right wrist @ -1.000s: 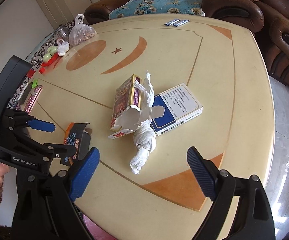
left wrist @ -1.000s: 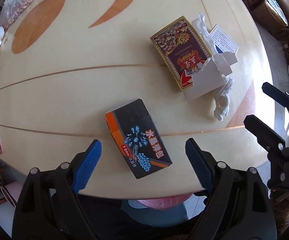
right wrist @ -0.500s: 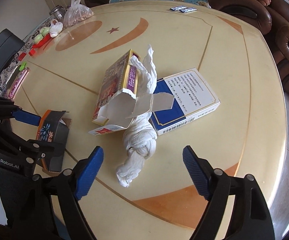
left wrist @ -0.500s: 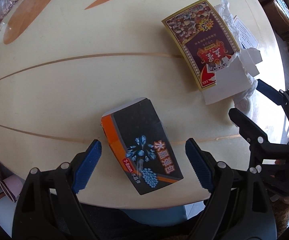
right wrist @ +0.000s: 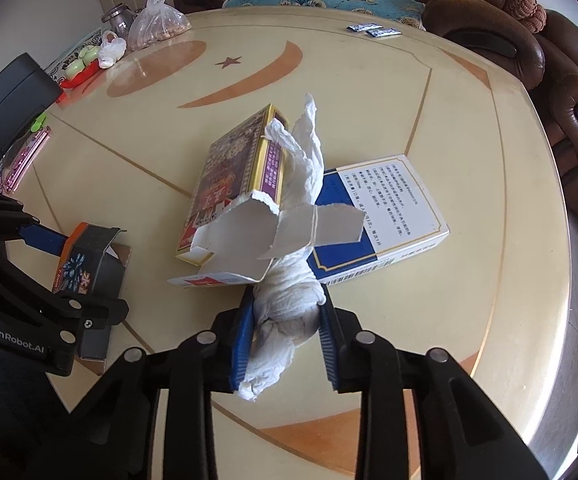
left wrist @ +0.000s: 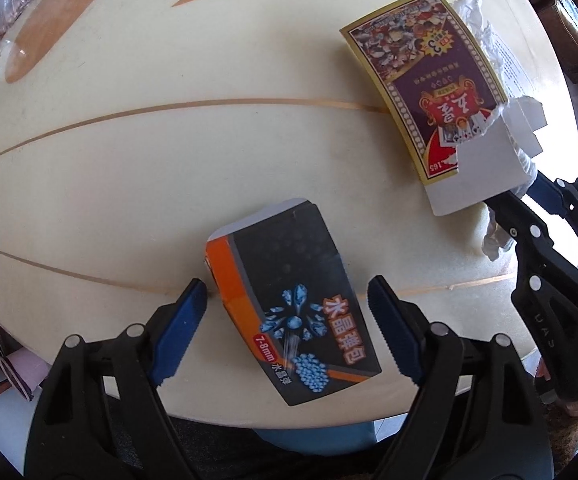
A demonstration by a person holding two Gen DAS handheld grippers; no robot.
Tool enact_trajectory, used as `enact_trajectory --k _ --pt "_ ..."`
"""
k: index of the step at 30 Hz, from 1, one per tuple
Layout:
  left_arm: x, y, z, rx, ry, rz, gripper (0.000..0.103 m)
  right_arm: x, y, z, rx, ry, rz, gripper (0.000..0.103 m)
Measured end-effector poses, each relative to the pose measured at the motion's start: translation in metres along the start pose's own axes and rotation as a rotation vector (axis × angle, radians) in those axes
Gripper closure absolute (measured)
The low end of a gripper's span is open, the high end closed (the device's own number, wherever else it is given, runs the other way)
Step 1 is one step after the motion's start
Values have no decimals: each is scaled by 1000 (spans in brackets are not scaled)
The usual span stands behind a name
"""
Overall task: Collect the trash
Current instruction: 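Grasp the black snack box with the left tool while the right tool grasps the white tissue, then carry the black snack box and white tissue over the pink bin with both tools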
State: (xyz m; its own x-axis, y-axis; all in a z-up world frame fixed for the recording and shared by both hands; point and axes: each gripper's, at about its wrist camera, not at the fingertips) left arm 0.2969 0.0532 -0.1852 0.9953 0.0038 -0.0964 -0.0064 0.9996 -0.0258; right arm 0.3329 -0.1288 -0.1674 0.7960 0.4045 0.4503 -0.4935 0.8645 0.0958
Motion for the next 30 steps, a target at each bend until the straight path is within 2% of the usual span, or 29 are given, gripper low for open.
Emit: enact_trajectory --k 1,2,5,15,30 --pt "-2 -1 3 6 -7 -1 31 -2 -1 2 8 -4 -6 77" --pt "-4 -2 8 4 -14 -3 38 -2 -1 4 11 -7 -10 77" --pt "-5 4 12 -34 -13 0 42 -5 2 9 7 -16 -1 78" --pt "-23 6 16 -41 -25 -9 43 -19 18 31 4 -24 17 78" --pt "-42 -17 39 -28 -92 -50 43 -60 8 50 -10 1 -89 78"
Point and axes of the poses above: each gripper's, at about its wrist camera, not at the fingertips, and z roughly against the way its jaws point, y to its left, x to its top, and after that the axes turned 1 degree about -z, right-handed
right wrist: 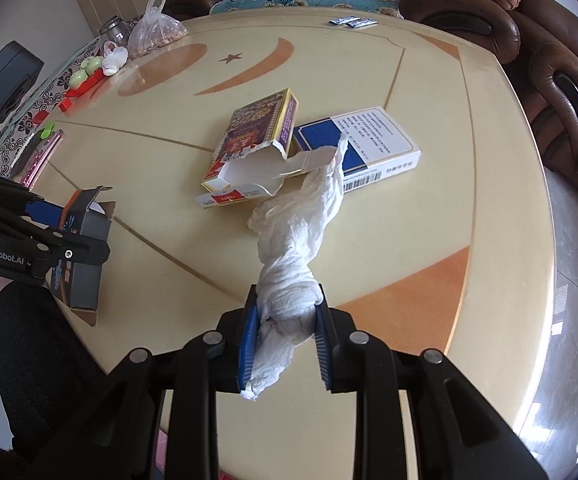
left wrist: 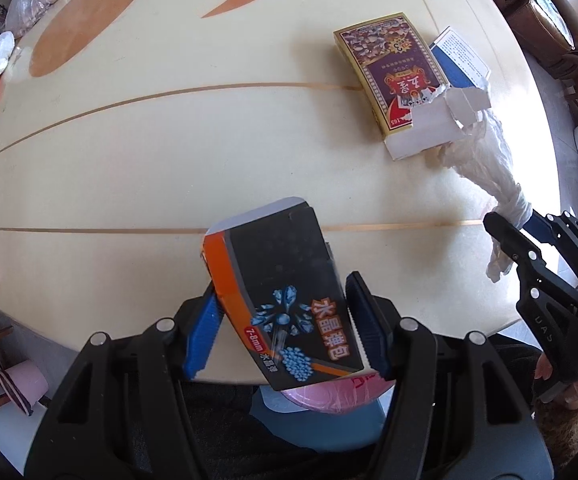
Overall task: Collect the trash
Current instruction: 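Carry the black snack box and white tissue over the pink bin with both tools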
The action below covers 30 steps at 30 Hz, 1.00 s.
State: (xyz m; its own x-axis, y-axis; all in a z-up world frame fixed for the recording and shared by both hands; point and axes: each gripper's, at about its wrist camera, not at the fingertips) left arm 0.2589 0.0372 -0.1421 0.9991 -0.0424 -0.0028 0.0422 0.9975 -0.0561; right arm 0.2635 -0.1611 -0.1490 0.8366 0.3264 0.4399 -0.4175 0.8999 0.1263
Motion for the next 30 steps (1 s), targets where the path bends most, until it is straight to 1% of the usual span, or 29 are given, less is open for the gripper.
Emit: enact_trajectory --k 6,11,16,19,25,28,30 --pt "-16 -8 19 2 -38 -32 43 -16 -6 29 -39 -23 -26 78" --pt "-27 -10 39 5 -59 -53 43 -26 1 60 -73 -52 -14 78" --pt "-40 -13 50 24 -91 -79 43 -34 15 85 -99 -70 7 78" --pt "-51 -23 52 32 -112 -96 43 -41 25 96 -99 -73 15 78" --pt "-81 -21 53 22 -158 -138 43 -56 52 120 -106 -86 53 78" --pt "-98 -21 56 37 -186 -156 43 -65 67 131 -108 -96 75 78" --pt "-108 -19 56 25 -194 -161 43 -72 75 137 -103 -99 84 78"
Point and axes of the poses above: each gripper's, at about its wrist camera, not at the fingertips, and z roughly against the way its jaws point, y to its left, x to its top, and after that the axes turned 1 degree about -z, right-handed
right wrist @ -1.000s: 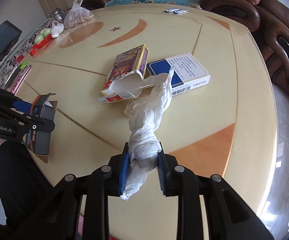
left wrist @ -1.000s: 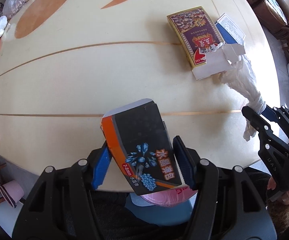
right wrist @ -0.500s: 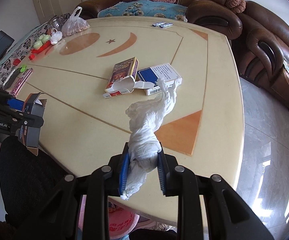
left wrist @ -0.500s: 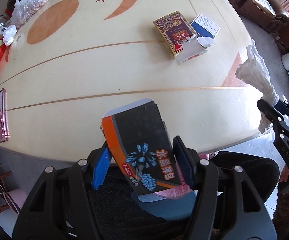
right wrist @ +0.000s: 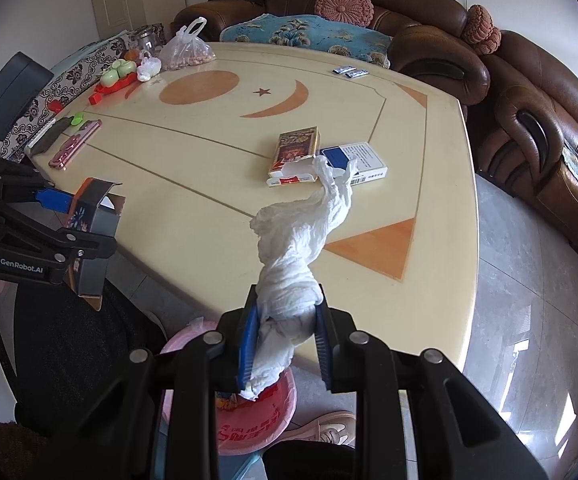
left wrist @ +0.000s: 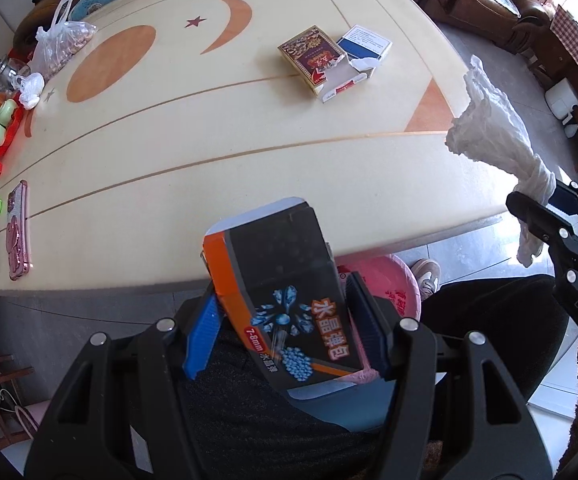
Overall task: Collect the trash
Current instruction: 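Carry the black snack box and white tissue over the pink bin with both tools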
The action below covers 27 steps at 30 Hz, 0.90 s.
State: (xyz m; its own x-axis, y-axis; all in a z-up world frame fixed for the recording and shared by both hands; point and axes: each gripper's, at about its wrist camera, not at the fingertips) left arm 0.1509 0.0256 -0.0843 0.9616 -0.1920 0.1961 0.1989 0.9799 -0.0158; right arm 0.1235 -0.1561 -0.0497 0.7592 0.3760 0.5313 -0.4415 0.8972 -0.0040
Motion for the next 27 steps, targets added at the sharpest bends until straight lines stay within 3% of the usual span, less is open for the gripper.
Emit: enact_trajectory --k 15,27 --pt "-66 -18 -15 6 -44 -70 43 -50 42 13 39 27 -3 78" --pt "-104 -35 -56 -43 -7 -91 43 -94 66 -10 43 84 -11 78"
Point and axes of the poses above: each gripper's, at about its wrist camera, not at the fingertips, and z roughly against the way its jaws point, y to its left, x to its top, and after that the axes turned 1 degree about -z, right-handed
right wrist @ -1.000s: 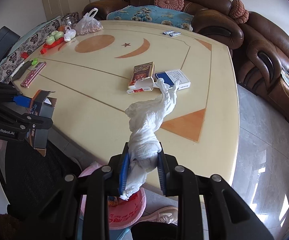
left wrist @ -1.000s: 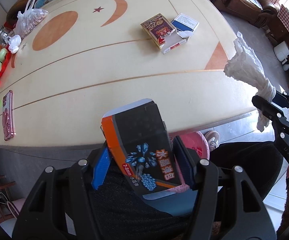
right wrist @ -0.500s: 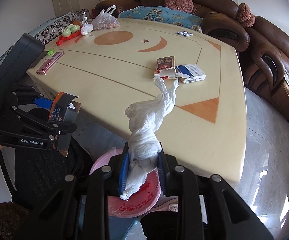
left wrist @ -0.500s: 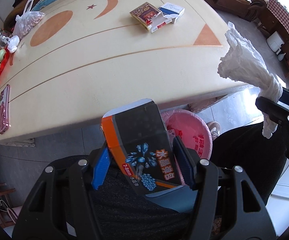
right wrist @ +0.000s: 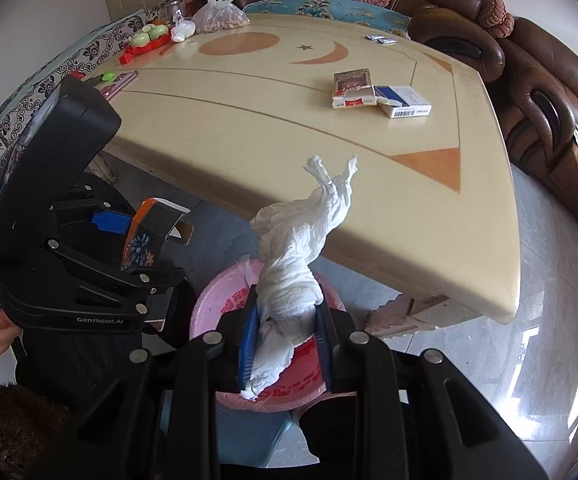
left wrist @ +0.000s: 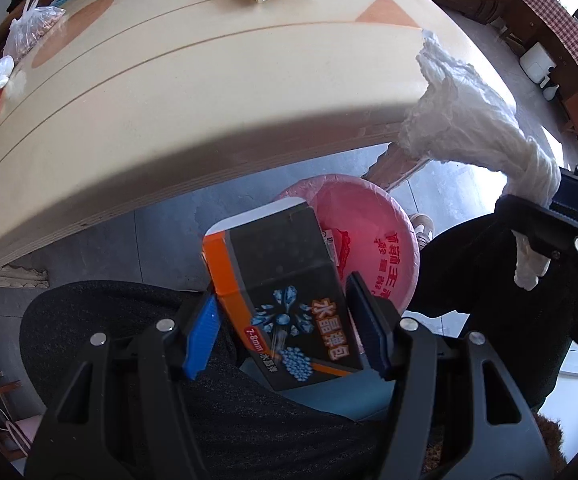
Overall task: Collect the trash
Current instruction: 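Carry the black snack box and white tissue over the pink bin with both tools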
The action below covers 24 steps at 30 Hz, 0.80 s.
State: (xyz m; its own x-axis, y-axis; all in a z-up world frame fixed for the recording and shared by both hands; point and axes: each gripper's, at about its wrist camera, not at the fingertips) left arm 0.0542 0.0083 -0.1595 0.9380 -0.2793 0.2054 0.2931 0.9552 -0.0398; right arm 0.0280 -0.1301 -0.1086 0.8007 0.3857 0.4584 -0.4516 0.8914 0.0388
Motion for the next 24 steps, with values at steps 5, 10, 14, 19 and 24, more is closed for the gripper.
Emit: enact_trajectory --k 5,10,14,19,24 --pt "-8 -2 -13 11 10 -5 43 -14 3 -19 23 40 -20 78" --pt "-11 -5 -33 14 45 -4 43 -23 2 -43 50 85 -46 78" --pt "-7 -8 -51 -1 77 -1 43 -30 -1 -62 69 120 -77 78" --pt "-9 -10 -75 -5 112 1 43 -39 -9 -86 83 154 -129 78" --pt "-11 -6 -102 -41 165 36 43 -55 -21 -116 107 205 -203 78"
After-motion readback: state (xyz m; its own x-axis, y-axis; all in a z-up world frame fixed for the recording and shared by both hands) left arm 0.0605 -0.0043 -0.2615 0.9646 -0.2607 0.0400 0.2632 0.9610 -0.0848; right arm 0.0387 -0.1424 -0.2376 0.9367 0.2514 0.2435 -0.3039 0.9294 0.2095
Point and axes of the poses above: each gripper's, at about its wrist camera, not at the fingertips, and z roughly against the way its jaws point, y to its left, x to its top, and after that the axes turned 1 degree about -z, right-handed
